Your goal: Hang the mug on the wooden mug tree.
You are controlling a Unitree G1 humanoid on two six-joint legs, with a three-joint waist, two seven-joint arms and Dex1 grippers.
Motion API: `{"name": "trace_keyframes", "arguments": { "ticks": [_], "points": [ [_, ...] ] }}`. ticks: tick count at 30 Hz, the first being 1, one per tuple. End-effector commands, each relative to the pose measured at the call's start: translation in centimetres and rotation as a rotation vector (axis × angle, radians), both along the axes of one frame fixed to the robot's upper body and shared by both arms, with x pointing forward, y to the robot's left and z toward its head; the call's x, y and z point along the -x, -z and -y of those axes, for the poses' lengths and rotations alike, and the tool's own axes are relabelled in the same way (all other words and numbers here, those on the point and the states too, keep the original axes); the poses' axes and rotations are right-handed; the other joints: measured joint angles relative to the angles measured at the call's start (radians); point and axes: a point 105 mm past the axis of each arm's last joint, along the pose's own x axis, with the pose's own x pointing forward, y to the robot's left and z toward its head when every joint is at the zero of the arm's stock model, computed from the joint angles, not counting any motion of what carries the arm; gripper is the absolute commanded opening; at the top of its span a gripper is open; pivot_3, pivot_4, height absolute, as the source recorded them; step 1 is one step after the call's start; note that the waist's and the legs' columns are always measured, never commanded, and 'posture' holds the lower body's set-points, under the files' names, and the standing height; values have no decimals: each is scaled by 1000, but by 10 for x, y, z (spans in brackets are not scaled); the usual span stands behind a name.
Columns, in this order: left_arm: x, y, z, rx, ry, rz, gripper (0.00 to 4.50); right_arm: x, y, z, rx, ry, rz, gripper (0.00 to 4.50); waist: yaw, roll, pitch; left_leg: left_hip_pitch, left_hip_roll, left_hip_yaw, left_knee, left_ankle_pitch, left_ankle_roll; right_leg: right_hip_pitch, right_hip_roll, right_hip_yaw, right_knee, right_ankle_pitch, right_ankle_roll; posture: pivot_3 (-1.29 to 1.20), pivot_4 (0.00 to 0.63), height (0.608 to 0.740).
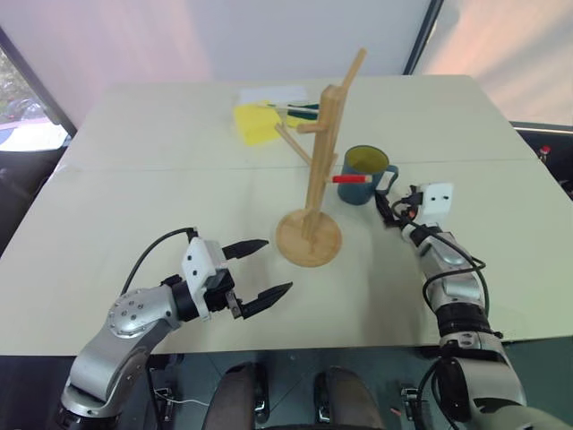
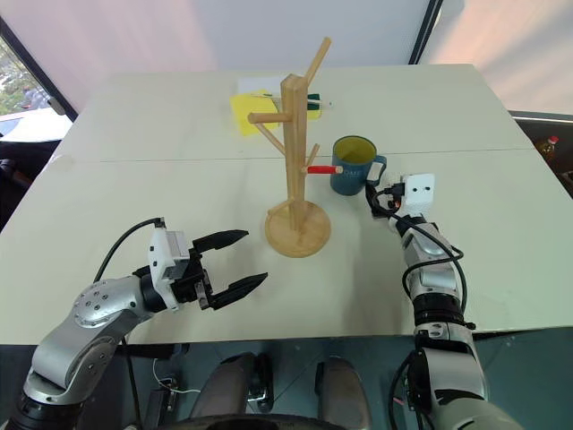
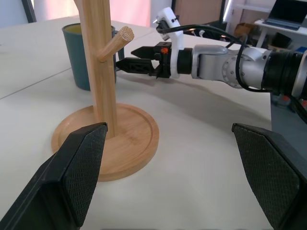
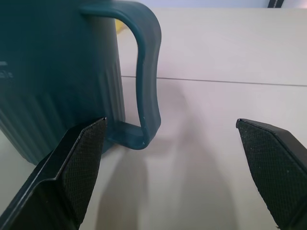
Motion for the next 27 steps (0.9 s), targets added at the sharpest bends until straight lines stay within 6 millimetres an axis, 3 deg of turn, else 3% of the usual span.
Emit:
{"name": "trace_keyframes", "arguments": {
  "ticks": [1,4,10,11,18,25,27],
  "points": [
    [4,-10,4,8,22,44,4451,-6,-15,-5,5,-13,61,4478,0,0,0,0,0,0,0,0,0,0,0,0,0,0,0,0,150,730],
    [3,-10,3,6,19,45,4500,-9,-16,-6,2,-20,65,3635,0,0,0,0,0,0,0,0,0,0,0,0,0,0,0,0,150,730],
    [3,-11,3,2,14,48,4500,-13,-18,-10,-17,-45,80,323,0,0,0,0,0,0,0,0,0,0,0,0,0,0,0,0,150,730],
    [3,-11,2,1,13,48,4500,-13,-18,-11,-20,-51,81,49,0,0,0,0,0,0,0,0,0,0,0,0,0,0,0,0,150,730],
    [2,-10,1,-3,5,49,4500,-9,-24,-8,-10,-65,121,49,0,0,0,0,0,0,0,0,0,0,0,0,0,0,0,0,150,730],
    [-7,-12,-8,-11,-31,60,4500,34,-48,48,179,-34,181,49,11,1,1,-1,-1,0,0,0,1,1,-1,0,-1,0,0,0,150,730],
    [-10,-12,-11,-12,-33,59,4500,50,-57,56,225,-73,188,49,8,1,1,-1,0,0,0,0,1,1,-1,0,-1,0,0,0,150,730]
  ]
}}
